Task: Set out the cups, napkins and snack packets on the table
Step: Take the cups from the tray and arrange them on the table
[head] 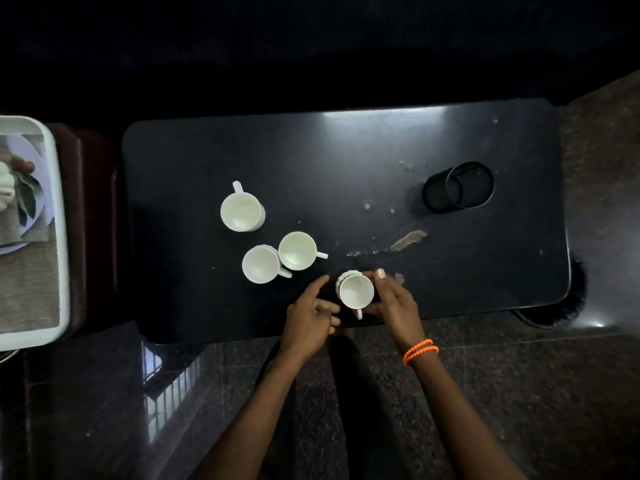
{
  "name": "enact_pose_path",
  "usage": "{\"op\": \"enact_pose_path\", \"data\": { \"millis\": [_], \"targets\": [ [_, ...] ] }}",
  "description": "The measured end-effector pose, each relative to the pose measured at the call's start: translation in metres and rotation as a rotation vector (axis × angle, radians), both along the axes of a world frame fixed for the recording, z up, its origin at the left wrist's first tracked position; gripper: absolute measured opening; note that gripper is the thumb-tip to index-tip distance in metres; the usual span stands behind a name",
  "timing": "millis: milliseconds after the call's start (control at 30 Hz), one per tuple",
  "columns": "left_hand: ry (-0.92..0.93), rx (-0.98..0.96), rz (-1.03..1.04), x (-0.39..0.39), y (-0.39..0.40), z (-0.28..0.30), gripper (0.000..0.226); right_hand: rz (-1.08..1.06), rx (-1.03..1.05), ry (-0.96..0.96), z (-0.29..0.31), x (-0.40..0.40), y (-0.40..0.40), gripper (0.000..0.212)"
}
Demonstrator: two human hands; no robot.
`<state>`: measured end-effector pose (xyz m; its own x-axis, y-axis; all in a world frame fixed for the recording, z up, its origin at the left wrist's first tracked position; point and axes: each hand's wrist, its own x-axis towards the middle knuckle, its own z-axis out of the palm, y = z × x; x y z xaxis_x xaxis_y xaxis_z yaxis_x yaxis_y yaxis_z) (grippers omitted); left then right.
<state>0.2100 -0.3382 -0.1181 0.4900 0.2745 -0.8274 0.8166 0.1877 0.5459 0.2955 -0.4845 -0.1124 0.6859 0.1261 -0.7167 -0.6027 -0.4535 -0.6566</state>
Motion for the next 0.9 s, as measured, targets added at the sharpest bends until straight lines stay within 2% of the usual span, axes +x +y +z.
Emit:
{"op": "enact_pose_path", "data": {
  "millis": [100,200,300,367,500,567,733,800,900],
  "targets": [
    [0.025,0.034,0.182,-0.002,0.01,0.004,0.057,0.079,-0.091,-0.03,0.009,0.005,-0.002,0.043],
    [0.027,0.085,0.329,-0.001,0.018,0.003,0.045,0.148,-0.279,-0.311,0.011,0.018,-0.005,0.048],
    [0.003,0.044,0.479,0.003,0.018,0.006,0.032,0.112,-0.267,-0.568,0.023,0.036,0.018,0.047],
    [0.014,0.029,0.541,0.005,0.017,0.006,0.026,0.186,-0.21,-0.646,0.024,0.042,0.049,0.048],
    [0.004,-0.01,0.671,0.005,0.015,0.01,0.03,0.456,-0.112,-0.571,0.017,0.039,0.107,0.039],
    [-0.034,-0.044,0.737,0.006,0.016,0.012,0.032,0.51,-0.124,-0.518,0.009,0.035,0.121,0.039],
    [-0.101,-0.06,0.785,0.009,0.026,0.015,0.04,0.389,-0.139,-0.437,-0.001,0.014,0.127,0.043],
    [-0.099,-0.032,0.739,0.006,0.029,0.016,0.047,0.363,-0.114,-0.398,-0.002,-0.001,0.126,0.04],
    [-0.08,0.037,0.641,0.0,0.032,0.023,0.045,0.238,-0.067,-0.309,-0.001,-0.019,0.123,0.042]
  ]
}}
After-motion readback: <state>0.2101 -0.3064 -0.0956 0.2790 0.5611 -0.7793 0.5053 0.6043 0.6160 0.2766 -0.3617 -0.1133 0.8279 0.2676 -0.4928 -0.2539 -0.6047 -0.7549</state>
